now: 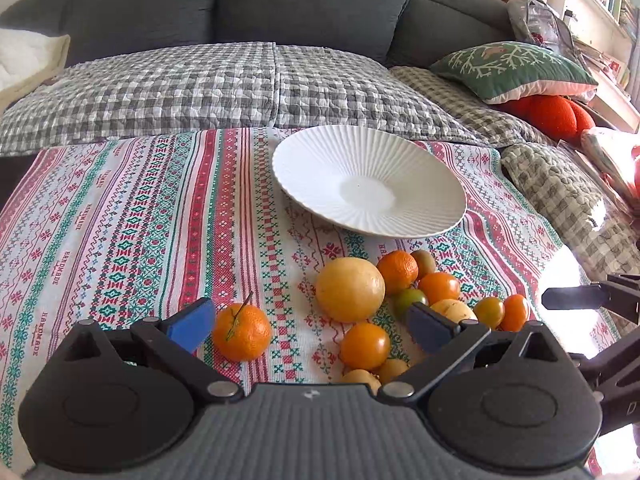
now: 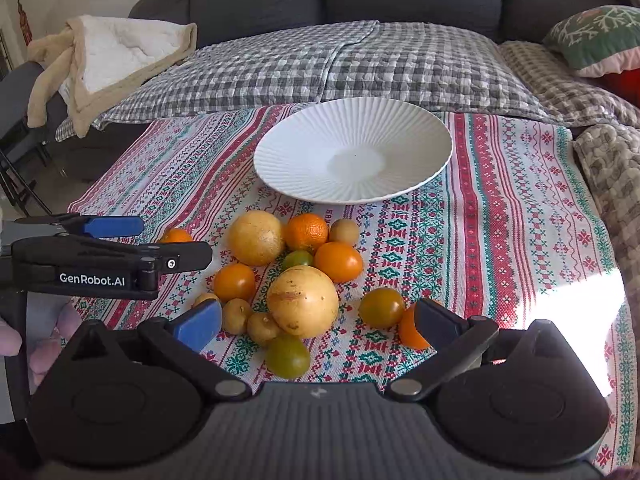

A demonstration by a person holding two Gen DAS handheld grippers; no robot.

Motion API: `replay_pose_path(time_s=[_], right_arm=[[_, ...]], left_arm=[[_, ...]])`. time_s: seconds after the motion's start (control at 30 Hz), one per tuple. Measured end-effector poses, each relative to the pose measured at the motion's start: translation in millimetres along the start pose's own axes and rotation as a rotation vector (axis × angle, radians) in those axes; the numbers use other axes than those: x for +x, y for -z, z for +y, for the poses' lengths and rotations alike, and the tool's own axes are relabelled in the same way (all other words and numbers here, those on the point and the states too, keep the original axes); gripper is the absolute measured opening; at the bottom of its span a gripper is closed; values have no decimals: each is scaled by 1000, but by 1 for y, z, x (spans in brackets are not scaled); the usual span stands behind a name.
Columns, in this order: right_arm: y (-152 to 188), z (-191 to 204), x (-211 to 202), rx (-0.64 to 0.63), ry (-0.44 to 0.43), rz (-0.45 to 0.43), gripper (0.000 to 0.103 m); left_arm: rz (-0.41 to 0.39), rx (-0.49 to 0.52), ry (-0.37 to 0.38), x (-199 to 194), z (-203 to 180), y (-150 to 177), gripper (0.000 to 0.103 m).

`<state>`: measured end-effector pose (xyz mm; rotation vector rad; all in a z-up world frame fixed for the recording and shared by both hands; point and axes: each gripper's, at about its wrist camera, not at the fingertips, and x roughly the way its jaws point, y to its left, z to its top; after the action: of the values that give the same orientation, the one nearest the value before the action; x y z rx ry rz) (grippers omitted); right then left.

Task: Organize fruits
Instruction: 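Grasp the spotted pale-yellow fruit with the right tool while the left tool grasps the yellow grapefruit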

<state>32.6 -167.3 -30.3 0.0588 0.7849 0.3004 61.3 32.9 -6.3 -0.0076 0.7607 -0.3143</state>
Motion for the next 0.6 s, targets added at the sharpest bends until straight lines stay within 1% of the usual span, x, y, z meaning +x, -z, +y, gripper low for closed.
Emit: replay_pose_path(time_s=[0.1, 0.17, 0.3, 0.33, 0.4, 0.5, 0.6], right_arm=[[2, -1, 4, -29, -17, -19, 103], [2, -2, 7, -31, -31, -26, 101], [2, -5, 12, -20, -80, -13, 91], [2, -5, 12, -16, -85, -12, 90], [2, -4, 14, -16, -88, -12, 82], [1, -3, 18, -11, -87, 6, 76], [1, -2, 23, -4, -87, 23, 69]], left_arm=[[-9, -4, 22, 10, 1, -2, 87], [11, 4, 47, 18, 1, -3, 87], [23, 19, 72, 27, 0, -4, 85], [22, 19, 75, 28, 0, -5, 85], [26, 13, 81, 30, 0, -5, 82], [30, -4, 86, 35, 1, -5, 79], [42, -7, 84, 39, 0, -5, 71]])
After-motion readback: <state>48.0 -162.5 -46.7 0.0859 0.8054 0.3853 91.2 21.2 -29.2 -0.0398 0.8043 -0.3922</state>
